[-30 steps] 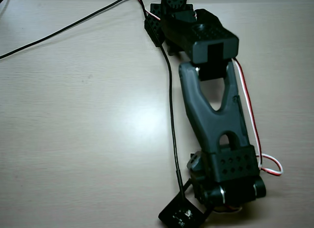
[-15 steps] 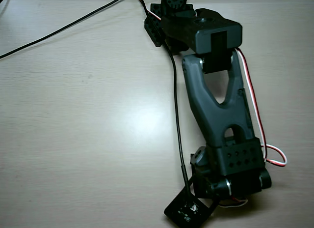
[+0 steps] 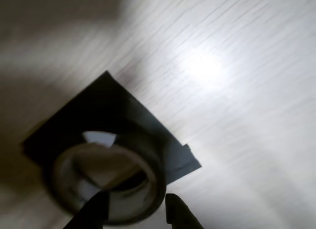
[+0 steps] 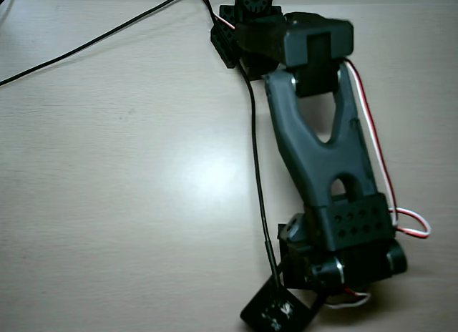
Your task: Grasp a tape and put it in the target area.
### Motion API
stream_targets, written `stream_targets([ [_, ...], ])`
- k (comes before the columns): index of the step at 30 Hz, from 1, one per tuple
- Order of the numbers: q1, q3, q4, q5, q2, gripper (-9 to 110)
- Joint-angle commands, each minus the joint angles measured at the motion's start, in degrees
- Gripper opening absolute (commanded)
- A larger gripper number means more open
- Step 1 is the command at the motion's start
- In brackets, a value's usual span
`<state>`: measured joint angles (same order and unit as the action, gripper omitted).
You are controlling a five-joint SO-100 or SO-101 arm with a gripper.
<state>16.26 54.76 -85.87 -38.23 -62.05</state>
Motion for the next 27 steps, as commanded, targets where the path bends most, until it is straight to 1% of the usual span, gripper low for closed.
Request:
stream_targets([
  [1, 0.09, -6.5, -3.25, -0.09, -5.36, 14],
  [4, -0.53, -16.61, -10.46, 0.97, -5.62, 15],
  [6, -1.93, -16.87, -11.51, 1.58, -9.32, 15],
  [10, -6.06, -8.0, -11.51, 1.76, -20.57, 15],
  [16, -15.38, 4.83, -11.43, 0.0, -35.42, 17],
  [20, -18.63, 14.59, -11.43, -0.18, -45.62, 18],
  [23, -19.51, 19.95, -11.43, 0.62, -50.54, 18],
  [27, -20.83, 23.38, -11.43, 1.49, -52.56, 18],
])
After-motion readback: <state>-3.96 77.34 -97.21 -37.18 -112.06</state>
